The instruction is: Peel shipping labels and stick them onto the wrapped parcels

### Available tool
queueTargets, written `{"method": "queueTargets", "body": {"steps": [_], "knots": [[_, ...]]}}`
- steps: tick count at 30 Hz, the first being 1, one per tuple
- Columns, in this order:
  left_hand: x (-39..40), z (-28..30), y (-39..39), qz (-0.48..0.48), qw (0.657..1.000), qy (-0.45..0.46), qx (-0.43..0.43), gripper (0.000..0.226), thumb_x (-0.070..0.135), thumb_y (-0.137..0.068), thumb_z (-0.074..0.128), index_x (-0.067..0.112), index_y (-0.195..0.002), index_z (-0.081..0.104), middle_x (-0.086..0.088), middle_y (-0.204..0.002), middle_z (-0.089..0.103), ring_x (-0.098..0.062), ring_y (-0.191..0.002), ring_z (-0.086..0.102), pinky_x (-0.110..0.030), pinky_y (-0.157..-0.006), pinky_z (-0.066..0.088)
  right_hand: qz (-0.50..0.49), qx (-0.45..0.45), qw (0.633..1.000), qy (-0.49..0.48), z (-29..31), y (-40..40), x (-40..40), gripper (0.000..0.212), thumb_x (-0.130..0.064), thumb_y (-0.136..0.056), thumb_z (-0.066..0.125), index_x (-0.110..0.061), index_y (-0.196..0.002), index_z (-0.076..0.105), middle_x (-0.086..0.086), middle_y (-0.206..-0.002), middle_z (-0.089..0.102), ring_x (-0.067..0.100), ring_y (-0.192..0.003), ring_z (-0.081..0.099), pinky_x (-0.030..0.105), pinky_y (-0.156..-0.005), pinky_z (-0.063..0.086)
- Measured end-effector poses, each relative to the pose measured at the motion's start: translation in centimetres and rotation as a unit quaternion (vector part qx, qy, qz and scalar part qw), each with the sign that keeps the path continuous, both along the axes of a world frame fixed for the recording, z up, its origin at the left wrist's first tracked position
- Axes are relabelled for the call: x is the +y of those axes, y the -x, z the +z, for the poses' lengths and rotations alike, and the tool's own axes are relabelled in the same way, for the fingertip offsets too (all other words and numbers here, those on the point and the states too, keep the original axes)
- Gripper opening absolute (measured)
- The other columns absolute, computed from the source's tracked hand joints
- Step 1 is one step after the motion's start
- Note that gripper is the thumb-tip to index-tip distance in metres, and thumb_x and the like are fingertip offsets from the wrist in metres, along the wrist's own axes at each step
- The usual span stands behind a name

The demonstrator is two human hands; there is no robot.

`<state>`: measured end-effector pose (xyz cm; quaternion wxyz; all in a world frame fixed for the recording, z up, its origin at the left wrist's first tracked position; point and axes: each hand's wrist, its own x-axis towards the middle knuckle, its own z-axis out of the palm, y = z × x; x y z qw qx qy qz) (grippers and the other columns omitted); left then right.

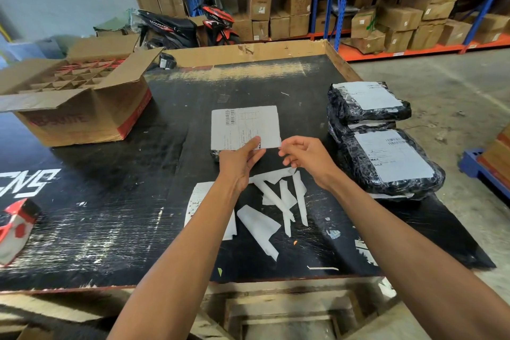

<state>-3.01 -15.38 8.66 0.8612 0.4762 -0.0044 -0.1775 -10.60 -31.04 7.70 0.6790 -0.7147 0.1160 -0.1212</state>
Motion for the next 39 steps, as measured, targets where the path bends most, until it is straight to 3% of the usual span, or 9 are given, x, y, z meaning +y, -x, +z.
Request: {"method": "queueTargets", "body": {"steps": [11, 13, 16, 18, 22, 25, 27, 34, 39], "knots": [[0.2, 0.3, 0.0, -0.006, 0.999, -0.022, 0.035, 0.044, -0.006, -0.085, 0.071, 0.006, -0.126, 0.061, -0.012, -0.113, 0.07, -0.02, -0.08, 0.073, -0.025, -0.064, 0.061, 0.012, -0.022, 1.0, 0.009, 0.2, -0.1, 0.3, 0.011, -0.011, -0.096, 0.062, -0.014, -0.09, 0.071, -0.001, -0.077, 0.071, 0.009, -0.066, 0.06, 0.019, -0.06, 0.046], [0.3, 0.8, 0.3, -0.071, 0.991, -0.086, 0.072, 0.019, 0.013, -0.089, 0.073, 0.003, -0.104, 0.068, -0.009, -0.086, 0.07, -0.013, -0.057, 0.068, -0.019, -0.052, 0.056, 0.017, -0.042, 0.999, -0.007, 0.4, -0.2, 0.4, 0.012, -0.009, -0.096, 0.061, -0.012, -0.09, 0.07, -0.003, -0.074, 0.069, 0.008, -0.065, 0.059, 0.019, -0.06, 0.045], [0.9, 1.5, 0.3, -0.222, 0.938, -0.256, 0.07, 0.062, 0.064, -0.087, 0.059, 0.005, -0.076, 0.071, -0.001, -0.053, 0.059, -0.008, -0.035, 0.047, -0.018, -0.036, 0.039, -0.008, -0.08, 0.995, -0.052, 0.9, -0.3, 0.3, 0.016, -0.005, -0.096, 0.059, -0.012, -0.085, 0.068, -0.002, -0.072, 0.067, 0.01, -0.066, 0.057, 0.021, -0.061, 0.044], [1.3, 2.3, 0.3, -0.266, 0.908, -0.322, 0.024, 0.075, 0.074, -0.085, 0.052, 0.004, -0.066, 0.07, -0.003, -0.046, 0.056, -0.009, -0.03, 0.038, -0.018, -0.038, 0.029, -0.035, -0.097, 0.992, -0.07, 1.3, -0.5, -0.2, 0.02, -0.004, -0.096, 0.057, -0.013, -0.083, 0.068, -0.001, -0.071, 0.065, 0.011, -0.064, 0.055, 0.022, -0.061, 0.043], [0.9, 4.0, 0.6, -0.125, 0.935, -0.287, -0.168, 0.047, 0.043, -0.093, 0.066, 0.007, -0.061, 0.064, -0.004, -0.044, 0.054, -0.013, -0.034, 0.043, -0.02, -0.038, 0.032, -0.059, -0.103, 0.992, -0.044, 1.5, -0.6, -1.1, 0.021, -0.005, -0.096, 0.057, -0.015, -0.081, 0.068, 0.0, -0.072, 0.064, 0.01, -0.064, 0.055, 0.024, -0.063, 0.042], [-0.1, 4.3, 0.3, -0.066, 0.915, -0.259, -0.301, 0.016, 0.02, -0.089, 0.073, 0.006, -0.081, 0.074, -0.011, -0.071, 0.072, -0.014, -0.063, 0.064, -0.026, -0.062, 0.055, -0.042, -0.1, 0.994, 0.005, 1.5, -0.6, -0.9, 0.022, -0.003, -0.096, 0.058, -0.015, -0.081, 0.068, 0.001, -0.074, 0.065, 0.008, -0.064, 0.057, 0.022, -0.063, 0.043], [-0.7, 4.1, 0.2, -0.087, 0.894, -0.279, -0.339, 0.005, 0.017, -0.086, 0.074, 0.014, -0.087, 0.078, -0.007, -0.081, 0.076, -0.013, -0.076, 0.069, -0.032, -0.079, 0.059, -0.019, -0.102, 0.994, 0.039, 1.7, -0.5, -0.6, 0.021, -0.005, -0.097, 0.058, -0.016, -0.083, 0.068, 0.0, -0.074, 0.067, 0.007, -0.065, 0.058, 0.019, -0.061, 0.043], [-0.9, 3.6, 0.3, -0.132, 0.921, -0.232, -0.284, 0.015, 0.007, -0.084, 0.077, -0.002, -0.096, 0.075, -0.023, -0.087, 0.075, -0.033, -0.089, 0.074, -0.043, -0.088, 0.06, 0.018, -0.105, 0.989, 0.104, 1.7, -0.3, -0.5, 0.015, -0.011, -0.098, 0.06, -0.016, -0.089, 0.071, -0.005, -0.075, 0.069, 0.001, -0.066, 0.059, 0.011, -0.065, 0.044], [-1.0, 3.6, 0.4, -0.128, 0.934, -0.218, -0.25, 0.013, 0.0, -0.088, 0.069, -0.007, -0.098, 0.074, -0.022, -0.088, 0.076, -0.026, -0.083, 0.076, -0.034, -0.08, 0.062, 0.02, -0.103, 0.99, 0.095, 2.0, -0.1, -0.4, 0.016, -0.007, -0.096, 0.059, -0.015, -0.087, 0.071, -0.003, -0.076, 0.069, 0.002, -0.067, 0.059, 0.011, -0.066, 0.045]]}}
